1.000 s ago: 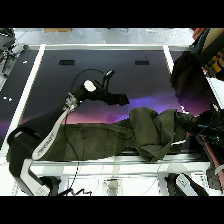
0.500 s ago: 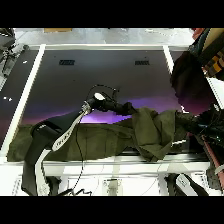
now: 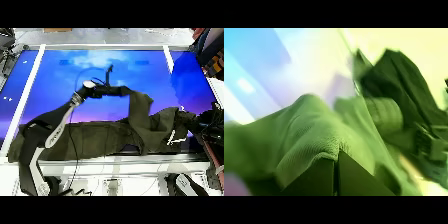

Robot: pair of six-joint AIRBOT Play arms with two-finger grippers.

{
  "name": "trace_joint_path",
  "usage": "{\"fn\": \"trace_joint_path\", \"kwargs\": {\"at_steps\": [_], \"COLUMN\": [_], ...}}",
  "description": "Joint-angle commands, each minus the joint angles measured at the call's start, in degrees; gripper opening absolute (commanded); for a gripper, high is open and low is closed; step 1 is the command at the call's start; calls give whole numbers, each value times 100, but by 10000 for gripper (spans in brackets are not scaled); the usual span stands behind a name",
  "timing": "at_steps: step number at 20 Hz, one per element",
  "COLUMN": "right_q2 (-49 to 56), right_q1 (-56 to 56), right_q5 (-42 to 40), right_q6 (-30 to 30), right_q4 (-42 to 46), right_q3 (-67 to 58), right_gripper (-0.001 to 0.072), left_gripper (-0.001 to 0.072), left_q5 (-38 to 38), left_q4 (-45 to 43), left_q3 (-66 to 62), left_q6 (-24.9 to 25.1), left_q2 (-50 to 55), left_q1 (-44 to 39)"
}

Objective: Fold the clothes and pants, and hang the long-sleeved shirts on hangers.

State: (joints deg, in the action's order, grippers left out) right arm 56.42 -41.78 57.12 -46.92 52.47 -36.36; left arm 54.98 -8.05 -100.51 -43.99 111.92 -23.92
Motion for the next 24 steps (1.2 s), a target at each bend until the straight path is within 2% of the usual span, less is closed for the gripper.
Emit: {"fn": "trace_joint_path", "kwargs": {"at_steps": [1, 4, 6, 8, 11, 12, 13, 16, 18, 20, 21, 22, 24], "right_q2": [-127, -223, -225, -225, -223, -216, -212, -195, -76, 114, 269, 476, 997], "right_q1": [4, 4, 4, 4, 4, 7, 46, 636, 1200, 1644, 1834, 1978, 2127], "right_q5": [81, 85, 166, 243, 203, 164, 35, -1062, -2188, -3228, -3650, -3895, -3884], "right_q6": [-20, -26, -42, -35, 164, 278, 391, 393, 2, -223, -249, -249, -249], "right_q4": [-22, -22, -120, -498, -1150, -1423, -1683, -1794, -1784, -1786, -1777, -1766, -1768], "right_q3": [-186, -227, -227, -229, -227, -227, -227, -227, -229, -234, -264, -317, -522], "right_gripper": [37, 37, 37, 37, 37, 37, 37, 35, 35, 35, 35, 35, 35], "left_gripper": [25, 25, 25, 26, 26, 27, 27, 27, 27, 27, 27, 27, 27], "left_q5": [-363, -896, -914, -909, -660, -391, 42, 1349, 1770, 1762, 1720, 1674, 1545], "left_q4": [-997, -1958, -3077, -4719, -7211, -7764, -8056, -8205, -8470, -8830, -8972, -9036, -9055], "left_q3": [-463, -472, -472, -472, -472, -472, -470, -466, -466, -466, -466, -466, -466], "left_q6": [157, 151, -15, -780, -2439, -2887, -3097, -3097, -3053, -2979, -2778, -2544, -2170], "left_q2": [-732, -1668, -2194, -2614, -3001, -3029, -3012, -2730, -2437, -2135, -1978, -1832, -1537], "left_q1": [511, 870, 1005, 1040, 1060, 1064, 1078, 1121, 1128, 1130, 1128, 1128, 1128]}}
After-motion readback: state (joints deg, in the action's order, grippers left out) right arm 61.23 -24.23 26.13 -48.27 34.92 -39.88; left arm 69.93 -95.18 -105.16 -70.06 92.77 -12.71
